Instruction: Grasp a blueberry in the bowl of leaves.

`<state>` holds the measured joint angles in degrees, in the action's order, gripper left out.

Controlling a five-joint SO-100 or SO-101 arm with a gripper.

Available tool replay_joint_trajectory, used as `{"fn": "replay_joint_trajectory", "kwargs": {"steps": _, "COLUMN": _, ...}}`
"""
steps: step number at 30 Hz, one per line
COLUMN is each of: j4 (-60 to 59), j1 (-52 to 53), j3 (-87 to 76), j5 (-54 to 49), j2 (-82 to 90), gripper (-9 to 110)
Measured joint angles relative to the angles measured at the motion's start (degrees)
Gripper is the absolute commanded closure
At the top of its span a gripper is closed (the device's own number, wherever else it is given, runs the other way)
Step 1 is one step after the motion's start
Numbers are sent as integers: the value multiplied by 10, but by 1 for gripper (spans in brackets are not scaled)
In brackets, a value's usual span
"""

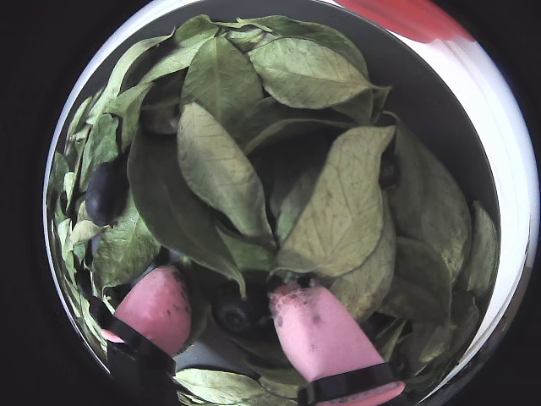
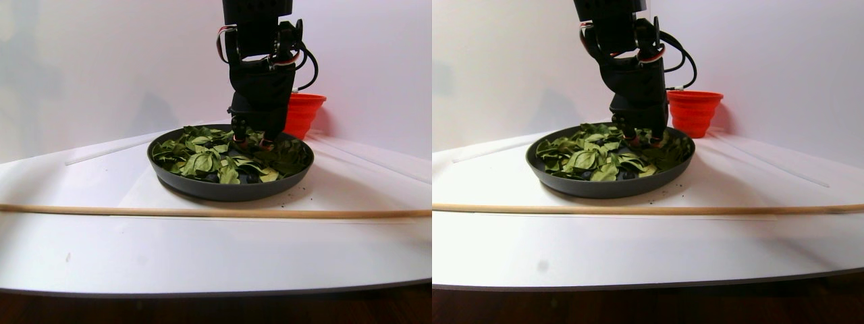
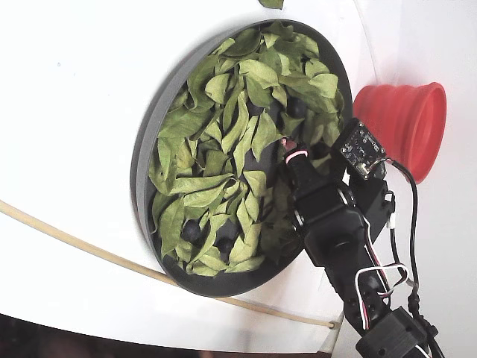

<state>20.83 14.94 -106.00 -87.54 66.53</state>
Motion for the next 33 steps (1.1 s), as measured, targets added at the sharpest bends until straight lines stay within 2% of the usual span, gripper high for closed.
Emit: {"fn": "replay_joint_trajectory", "kwargs": {"steps": 33, "j4": -36, "j1": 0, "j3": -20, "j5": -9, "j2": -3, "gripper": 92}}
